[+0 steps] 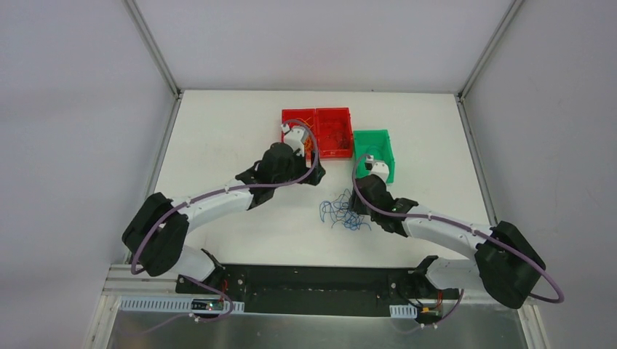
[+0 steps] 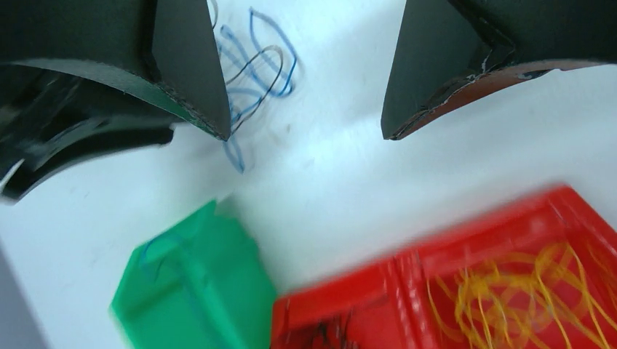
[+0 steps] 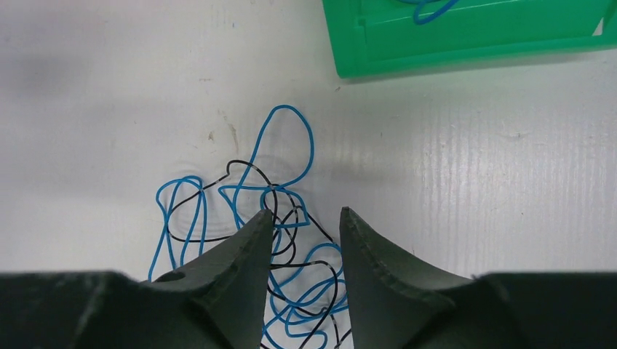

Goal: Untangle the cables

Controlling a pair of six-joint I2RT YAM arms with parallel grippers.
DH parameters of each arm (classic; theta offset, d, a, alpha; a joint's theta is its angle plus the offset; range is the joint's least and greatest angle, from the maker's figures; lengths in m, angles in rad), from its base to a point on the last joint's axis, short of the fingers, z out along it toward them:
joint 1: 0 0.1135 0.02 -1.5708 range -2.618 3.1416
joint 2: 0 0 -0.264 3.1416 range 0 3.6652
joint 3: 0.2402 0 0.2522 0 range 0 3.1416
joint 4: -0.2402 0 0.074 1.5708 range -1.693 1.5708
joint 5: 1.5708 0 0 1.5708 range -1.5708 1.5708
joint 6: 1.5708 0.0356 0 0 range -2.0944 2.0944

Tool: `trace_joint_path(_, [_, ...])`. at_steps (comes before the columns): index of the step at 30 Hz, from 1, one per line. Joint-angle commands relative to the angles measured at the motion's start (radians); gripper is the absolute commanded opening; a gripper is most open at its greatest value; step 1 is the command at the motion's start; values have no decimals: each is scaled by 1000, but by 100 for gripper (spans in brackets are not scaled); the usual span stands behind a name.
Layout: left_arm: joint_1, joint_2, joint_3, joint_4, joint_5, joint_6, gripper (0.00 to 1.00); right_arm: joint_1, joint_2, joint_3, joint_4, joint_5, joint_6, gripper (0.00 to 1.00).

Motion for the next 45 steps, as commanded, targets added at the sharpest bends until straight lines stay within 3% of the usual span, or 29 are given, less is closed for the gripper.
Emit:
trace_joint_path(1, [-40, 19, -126, 94, 60, -24, 77, 9, 13, -28, 95, 6, 11, 37])
trace_joint_path(9, [-65, 91, -320, 368, 141, -112, 74, 28, -71, -108, 136, -33, 18, 37])
trace_joint_path(13, [-98, 209, -318, 470, 182, -150, 71, 28, -146, -155, 194, -113, 26, 22])
trace_joint_path(15, [-104, 271, -304, 521, 209, -174, 68, 31, -167, -170, 209, -145, 30, 6])
trace_joint_path(16, [-107, 295, -303, 552, 222, -186, 65, 33, -174, -173, 213, -158, 32, 0])
trace_joint_path(20, [-112, 347, -307, 625, 235, -209, 47, 41, -202, -181, 219, -173, 35, 0])
trace_joint_path(24, [-111, 312, -332, 621, 232, -202, 13, 45, -242, -188, 217, -147, 37, 0])
trace_joint_path(27, [-112, 238, -372, 576, 197, -181, 0, 44, -295, -193, 204, -103, 43, 0])
trace_joint_path(38, [-111, -145, -507, 324, -15, -98, 0, 44, -574, -190, 61, 77, 51, 0])
trace_joint_path(42, [-110, -402, -558, 121, -190, -80, 0, 44, -631, -200, 20, 138, 65, 0])
trace_joint_path(45, [-109, -689, -588, -62, -346, -79, 0, 45, -667, -210, -8, 198, 82, 4])
